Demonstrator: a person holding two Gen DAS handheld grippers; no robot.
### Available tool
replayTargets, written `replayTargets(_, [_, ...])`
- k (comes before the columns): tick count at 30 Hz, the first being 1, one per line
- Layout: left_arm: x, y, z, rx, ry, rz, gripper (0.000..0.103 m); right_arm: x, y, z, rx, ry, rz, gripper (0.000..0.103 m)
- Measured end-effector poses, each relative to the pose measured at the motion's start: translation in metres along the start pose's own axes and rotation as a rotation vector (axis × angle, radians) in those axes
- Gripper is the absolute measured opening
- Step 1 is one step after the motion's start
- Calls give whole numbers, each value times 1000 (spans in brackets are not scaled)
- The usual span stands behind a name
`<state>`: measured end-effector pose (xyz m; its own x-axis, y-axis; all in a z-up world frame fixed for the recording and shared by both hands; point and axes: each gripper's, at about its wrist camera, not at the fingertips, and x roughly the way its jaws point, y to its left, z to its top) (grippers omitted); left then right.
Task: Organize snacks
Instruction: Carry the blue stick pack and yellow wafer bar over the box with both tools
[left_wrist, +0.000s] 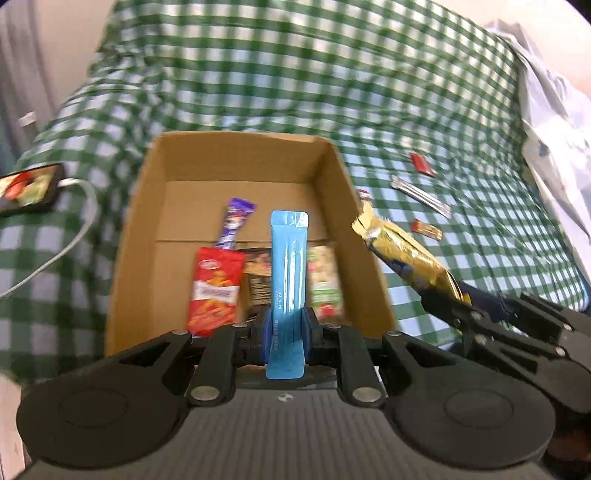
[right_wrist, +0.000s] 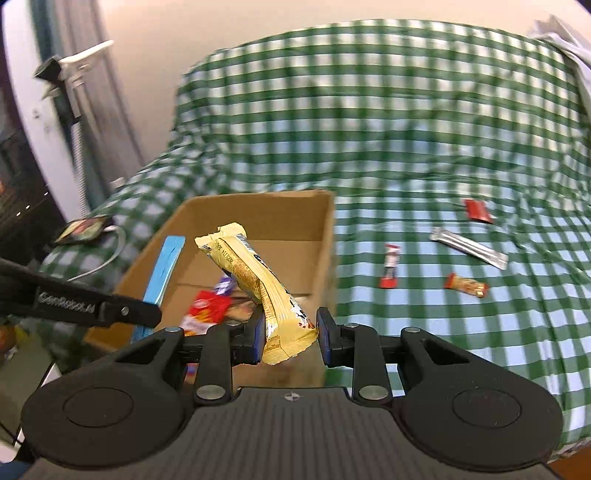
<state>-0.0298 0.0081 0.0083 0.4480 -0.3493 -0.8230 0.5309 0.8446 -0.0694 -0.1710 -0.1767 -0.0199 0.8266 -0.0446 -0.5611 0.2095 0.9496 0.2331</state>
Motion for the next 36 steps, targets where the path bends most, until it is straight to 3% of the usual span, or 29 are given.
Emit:
replayTargets(12, [-39, 40, -32, -57, -59, 43, 18, -19, 51, -23, -74, 32, 46, 30])
replayTargets(36, [-38, 47, -31, -84, -64, 50, 18, -22, 55, -28, -76, 44, 44, 30])
